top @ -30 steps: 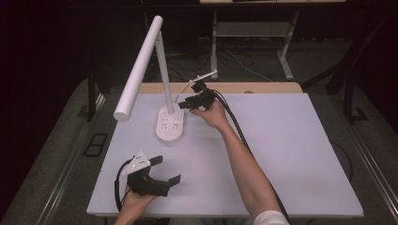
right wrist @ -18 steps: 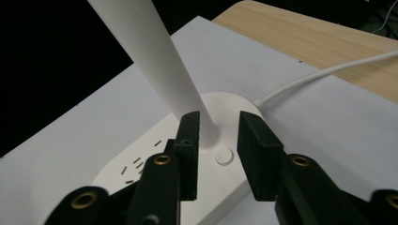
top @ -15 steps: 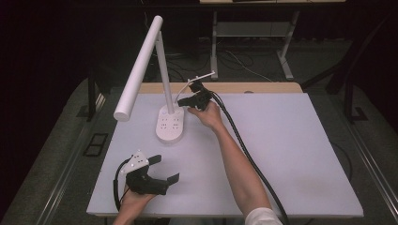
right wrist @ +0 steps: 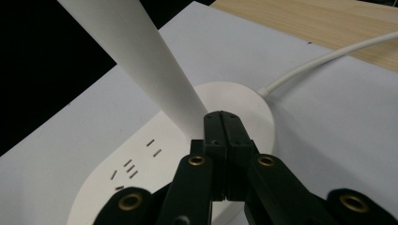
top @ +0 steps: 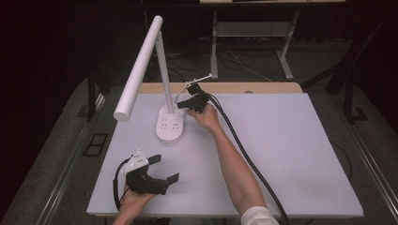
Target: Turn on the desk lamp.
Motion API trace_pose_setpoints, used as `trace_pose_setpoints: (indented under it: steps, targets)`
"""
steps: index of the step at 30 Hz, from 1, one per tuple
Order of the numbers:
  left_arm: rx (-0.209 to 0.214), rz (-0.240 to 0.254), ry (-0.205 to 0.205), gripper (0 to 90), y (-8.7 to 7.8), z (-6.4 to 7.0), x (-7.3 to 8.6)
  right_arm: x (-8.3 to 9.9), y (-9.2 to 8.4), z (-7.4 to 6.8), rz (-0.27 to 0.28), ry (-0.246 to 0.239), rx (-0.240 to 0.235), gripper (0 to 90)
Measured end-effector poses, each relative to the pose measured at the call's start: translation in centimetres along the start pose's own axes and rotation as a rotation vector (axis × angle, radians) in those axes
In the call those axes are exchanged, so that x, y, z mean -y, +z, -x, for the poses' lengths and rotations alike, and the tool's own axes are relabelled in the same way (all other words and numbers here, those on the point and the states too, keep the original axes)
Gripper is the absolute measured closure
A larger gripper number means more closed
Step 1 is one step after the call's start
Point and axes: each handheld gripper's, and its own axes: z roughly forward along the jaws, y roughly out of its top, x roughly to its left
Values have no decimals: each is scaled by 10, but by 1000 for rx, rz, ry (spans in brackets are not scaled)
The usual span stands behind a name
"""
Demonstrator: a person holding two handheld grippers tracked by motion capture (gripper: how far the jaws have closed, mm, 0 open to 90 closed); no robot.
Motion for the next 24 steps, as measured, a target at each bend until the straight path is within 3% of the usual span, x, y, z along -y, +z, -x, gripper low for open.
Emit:
trace_pose_setpoints:
  steps: [15,18,24]
  targets:
    - [4,-8,6,0,2,0,0,8,16,3,-22,13,22,899]
    - [5,-8,7,0,2,0,0,11,16,6,-8,36,5,900]
    - [3,-4,5,0,2,0,-1,13,16,6,4,29,10,900]
